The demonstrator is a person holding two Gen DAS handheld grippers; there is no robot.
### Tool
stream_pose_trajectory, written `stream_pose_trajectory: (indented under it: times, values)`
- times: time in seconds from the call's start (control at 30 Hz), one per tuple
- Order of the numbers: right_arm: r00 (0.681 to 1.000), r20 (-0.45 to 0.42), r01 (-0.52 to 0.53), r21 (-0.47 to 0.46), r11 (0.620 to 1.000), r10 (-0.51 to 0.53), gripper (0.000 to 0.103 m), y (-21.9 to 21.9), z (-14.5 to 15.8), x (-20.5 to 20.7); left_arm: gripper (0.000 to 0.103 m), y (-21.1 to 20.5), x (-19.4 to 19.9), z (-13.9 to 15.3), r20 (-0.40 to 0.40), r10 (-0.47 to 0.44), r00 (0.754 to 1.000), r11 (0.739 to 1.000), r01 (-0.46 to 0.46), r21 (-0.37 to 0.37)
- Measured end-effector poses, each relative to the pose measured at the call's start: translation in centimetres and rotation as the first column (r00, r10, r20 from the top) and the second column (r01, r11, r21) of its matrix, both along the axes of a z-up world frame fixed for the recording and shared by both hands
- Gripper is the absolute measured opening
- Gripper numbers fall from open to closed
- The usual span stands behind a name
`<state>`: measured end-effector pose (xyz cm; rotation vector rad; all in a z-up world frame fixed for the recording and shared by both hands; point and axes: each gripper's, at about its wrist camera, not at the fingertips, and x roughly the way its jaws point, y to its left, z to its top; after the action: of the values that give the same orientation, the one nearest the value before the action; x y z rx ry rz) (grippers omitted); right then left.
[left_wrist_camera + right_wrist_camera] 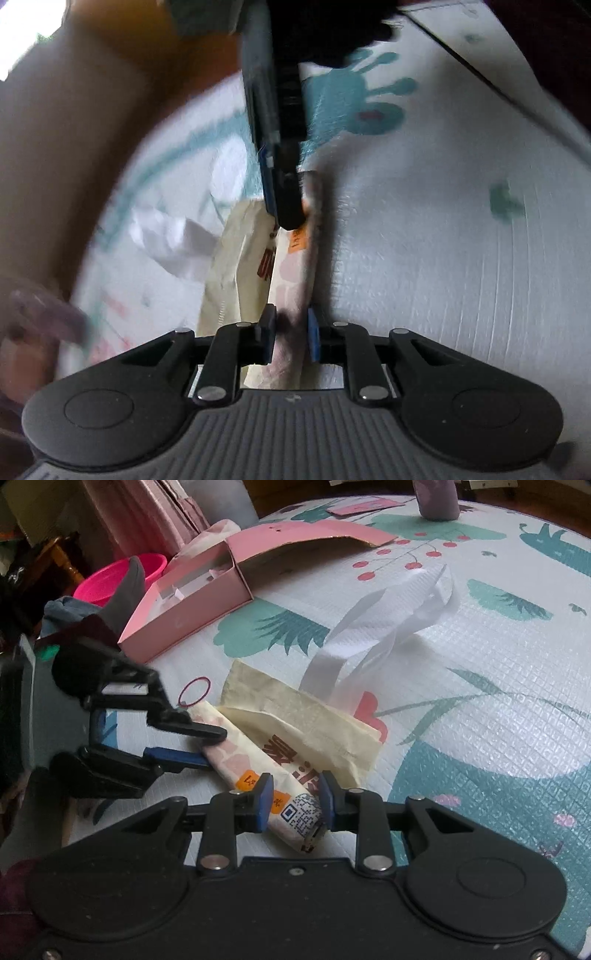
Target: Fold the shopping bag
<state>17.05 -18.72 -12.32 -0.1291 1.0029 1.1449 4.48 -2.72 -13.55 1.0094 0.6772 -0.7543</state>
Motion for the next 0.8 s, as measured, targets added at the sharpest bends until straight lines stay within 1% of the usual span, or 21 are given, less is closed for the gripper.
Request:
stream_pose_trajectory:
  times: [0.03,0.07,0.13,0.17,0.2,0.23,0.3,0.37,0.43,0.47,0.5,0.57,0.63,0.67,0.77,0.8]
  values:
    - [0.999,0.040,-0.025,-0.008,1.000,0.025,0.026,0.1,0.3,-0.4,0.016,0.3,1.0,0.5,-0.057,0.016,0.998,0.999,-0.018,-0.029]
    - [0.995,0.087,-0.050,-0.009,0.999,0.051,0.029,0.0,0.8,-1.0,0.016,0.7,1.7,0.8,-0.098,0.023,0.995,0.998,-0.028,-0.055]
    - [0.971,0.211,-0.123,0.046,0.991,0.110,0.029,-0.6,2.5,-2.5,0.016,1.4,2.8,1.2,-0.166,0.026,0.986,0.994,-0.043,-0.101]
    - [0.959,0.254,-0.150,0.065,0.987,0.129,0.029,-0.9,3.0,-3.0,0.016,1.7,3.2,1.3,-0.193,0.022,0.981,0.992,-0.046,-0.120]
    - [0.938,0.312,-0.181,0.065,0.981,0.152,0.029,-0.9,3.5,-3.6,0.017,1.9,3.6,1.4,-0.216,0.015,0.976,0.989,-0.046,-0.138]
    - [0.902,0.393,-0.215,0.050,0.975,0.179,0.030,-0.9,3.9,-4.3,0.017,2.3,4.1,1.5,-0.242,0.009,0.970,0.986,-0.048,-0.158]
    - [0.844,0.487,-0.255,-0.003,0.967,0.224,0.030,-0.3,3.9,-5.3,0.017,2.7,4.6,1.6,-0.275,-0.002,0.962,0.983,-0.049,-0.177]
    - [0.805,0.516,-0.313,-0.053,0.948,0.294,0.030,0.3,3.2,-6.1,0.017,3.1,5.2,1.8,-0.302,-0.006,0.953,0.981,-0.054,-0.187]
    - [0.770,0.495,-0.397,-0.125,0.909,0.404,0.030,1.1,1.9,-7.1,0.018,3.4,6.1,2.0,-0.343,-0.009,0.939,0.976,-0.066,-0.205]
    - [0.759,0.491,-0.412,-0.145,0.900,0.427,0.030,1.3,1.5,-7.4,0.018,3.6,6.2,2.1,-0.357,-0.011,0.934,0.975,-0.070,-0.213]
    - [0.754,0.496,-0.408,-0.160,0.899,0.431,0.030,1.4,1.2,-7.3,0.018,3.8,6.4,2.2,-0.372,-0.015,0.928,0.972,-0.074,-0.223]
    - [0.772,0.500,-0.359,-0.166,0.918,0.392,0.030,1.4,1.1,-6.6,0.019,4.3,7.0,2.1,-0.399,-0.018,0.917,0.966,-0.087,-0.243]
    - [0.797,0.477,-0.343,-0.150,0.927,0.372,0.031,1.2,1.0,-5.9,0.019,4.9,8.0,2.0,-0.447,-0.012,0.895,0.953,-0.125,-0.276]
    - [0.804,0.469,-0.340,-0.145,0.929,0.367,0.030,1.3,0.9,-5.8,0.019,5.2,8.0,2.0,-0.458,-0.016,0.889,0.949,-0.130,-0.287]
    - [0.824,0.444,-0.334,-0.123,0.935,0.353,0.030,1.3,0.6,-5.5,0.019,5.6,8.2,1.9,-0.466,-0.024,0.885,0.942,-0.136,-0.306]
    - [0.832,0.433,-0.333,-0.111,0.936,0.347,0.029,1.3,0.5,-5.3,0.020,5.5,7.9,1.9,-0.445,-0.033,0.895,0.945,-0.118,-0.307]
